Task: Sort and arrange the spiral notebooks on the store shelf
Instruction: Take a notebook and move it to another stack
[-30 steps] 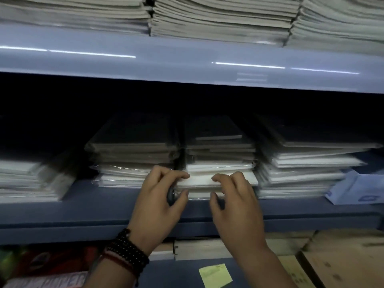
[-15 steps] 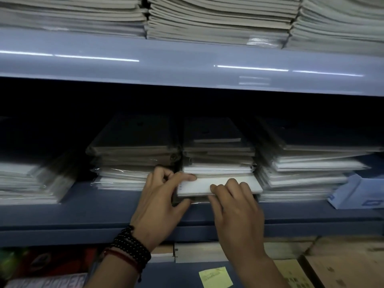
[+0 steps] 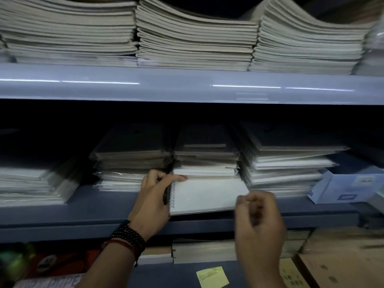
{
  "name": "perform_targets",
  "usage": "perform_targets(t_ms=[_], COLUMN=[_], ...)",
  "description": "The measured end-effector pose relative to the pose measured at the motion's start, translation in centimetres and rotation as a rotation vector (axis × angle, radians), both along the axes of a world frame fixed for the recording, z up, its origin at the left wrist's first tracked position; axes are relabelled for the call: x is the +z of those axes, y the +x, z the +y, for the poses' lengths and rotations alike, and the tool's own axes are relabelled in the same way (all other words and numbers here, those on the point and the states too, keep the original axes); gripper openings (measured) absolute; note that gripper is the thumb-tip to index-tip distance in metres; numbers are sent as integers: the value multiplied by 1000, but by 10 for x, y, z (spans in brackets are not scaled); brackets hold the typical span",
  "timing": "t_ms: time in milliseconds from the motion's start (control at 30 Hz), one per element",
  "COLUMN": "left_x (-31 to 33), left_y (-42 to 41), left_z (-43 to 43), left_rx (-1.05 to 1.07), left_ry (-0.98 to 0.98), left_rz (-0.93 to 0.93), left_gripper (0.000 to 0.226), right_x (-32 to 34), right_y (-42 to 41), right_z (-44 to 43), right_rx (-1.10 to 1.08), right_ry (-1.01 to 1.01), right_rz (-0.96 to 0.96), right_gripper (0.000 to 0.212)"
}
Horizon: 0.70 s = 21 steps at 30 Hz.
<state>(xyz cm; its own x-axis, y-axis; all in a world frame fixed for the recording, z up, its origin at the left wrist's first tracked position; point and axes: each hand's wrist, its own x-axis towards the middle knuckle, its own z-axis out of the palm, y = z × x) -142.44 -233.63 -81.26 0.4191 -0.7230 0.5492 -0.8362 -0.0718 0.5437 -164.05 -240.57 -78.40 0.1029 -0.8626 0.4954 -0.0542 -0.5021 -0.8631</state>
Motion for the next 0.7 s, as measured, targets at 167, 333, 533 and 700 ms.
perform_targets(t_ms=[167,333,533,700], left_x=[2,1,-4,-2], left_y=[-1,1,6,4], left_z=[1,0,-8,-7], left_rx=[-9,-15,34,46], left_ry=[12,16,0,23], left_rz=[7,3,92,44], left_gripper=[59,59,50,57], right_x=[5,11,12,13], right_y=[-4,5,-13,-34], right_z=[-18,-28,-26,-31], right_rx=[138,444,521,665], right_ry=[754,838,862,966], right_rz=[-261,-346,-300,-174], right_gripper=[44,29,18,27])
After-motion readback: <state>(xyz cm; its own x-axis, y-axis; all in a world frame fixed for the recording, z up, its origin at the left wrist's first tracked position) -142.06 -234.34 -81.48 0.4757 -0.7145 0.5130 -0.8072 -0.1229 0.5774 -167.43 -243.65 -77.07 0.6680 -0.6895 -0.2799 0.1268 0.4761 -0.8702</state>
